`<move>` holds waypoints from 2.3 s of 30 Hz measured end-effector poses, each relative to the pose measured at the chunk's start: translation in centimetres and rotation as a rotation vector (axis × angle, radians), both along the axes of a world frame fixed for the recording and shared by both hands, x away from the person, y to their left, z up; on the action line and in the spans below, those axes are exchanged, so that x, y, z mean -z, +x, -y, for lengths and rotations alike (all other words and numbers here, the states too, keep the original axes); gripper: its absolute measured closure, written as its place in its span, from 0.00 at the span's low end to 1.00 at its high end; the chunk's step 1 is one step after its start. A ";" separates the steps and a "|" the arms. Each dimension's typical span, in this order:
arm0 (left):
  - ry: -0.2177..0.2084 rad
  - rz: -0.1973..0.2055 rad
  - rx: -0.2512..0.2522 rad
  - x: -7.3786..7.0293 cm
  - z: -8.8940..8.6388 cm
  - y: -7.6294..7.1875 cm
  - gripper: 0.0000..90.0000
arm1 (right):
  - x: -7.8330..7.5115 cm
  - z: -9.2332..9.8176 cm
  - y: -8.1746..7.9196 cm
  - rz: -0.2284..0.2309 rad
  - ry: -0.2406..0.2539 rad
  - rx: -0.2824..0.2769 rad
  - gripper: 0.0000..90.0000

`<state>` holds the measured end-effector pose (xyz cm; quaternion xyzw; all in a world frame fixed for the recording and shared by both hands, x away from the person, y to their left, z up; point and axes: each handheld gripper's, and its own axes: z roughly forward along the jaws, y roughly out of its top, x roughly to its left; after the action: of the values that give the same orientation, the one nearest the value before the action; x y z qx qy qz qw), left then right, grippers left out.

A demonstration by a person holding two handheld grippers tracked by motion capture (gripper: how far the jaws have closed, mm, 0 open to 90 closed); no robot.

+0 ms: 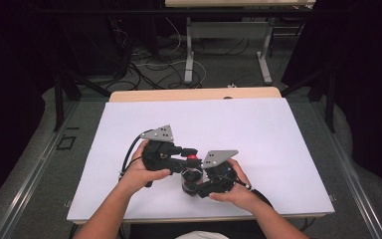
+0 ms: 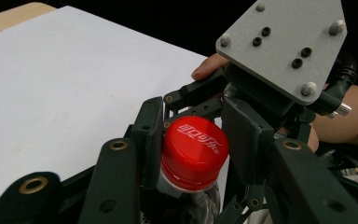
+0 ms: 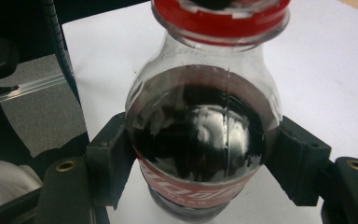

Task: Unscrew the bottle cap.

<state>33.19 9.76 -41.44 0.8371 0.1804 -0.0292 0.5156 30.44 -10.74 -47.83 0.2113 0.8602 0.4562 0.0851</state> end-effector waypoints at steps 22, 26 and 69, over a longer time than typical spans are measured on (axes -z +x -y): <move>-0.008 0.025 -0.251 -0.7 1.3 -1.7 0.54 | 0.1 0.4 0.4 0.013 -0.017 0.099 0.33; -0.040 0.015 -0.145 -0.8 0.3 -0.7 0.51 | 0.0 0.3 0.3 0.001 -0.002 0.075 0.33; 0.002 0.006 -0.080 -1.2 0.3 -0.9 0.52 | -0.2 0.0 -0.1 0.010 -0.005 0.033 0.33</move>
<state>32.25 9.46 -40.28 0.8298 0.2120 -0.0059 0.5161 30.38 -10.79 -47.67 0.2230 0.8573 0.4537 0.0975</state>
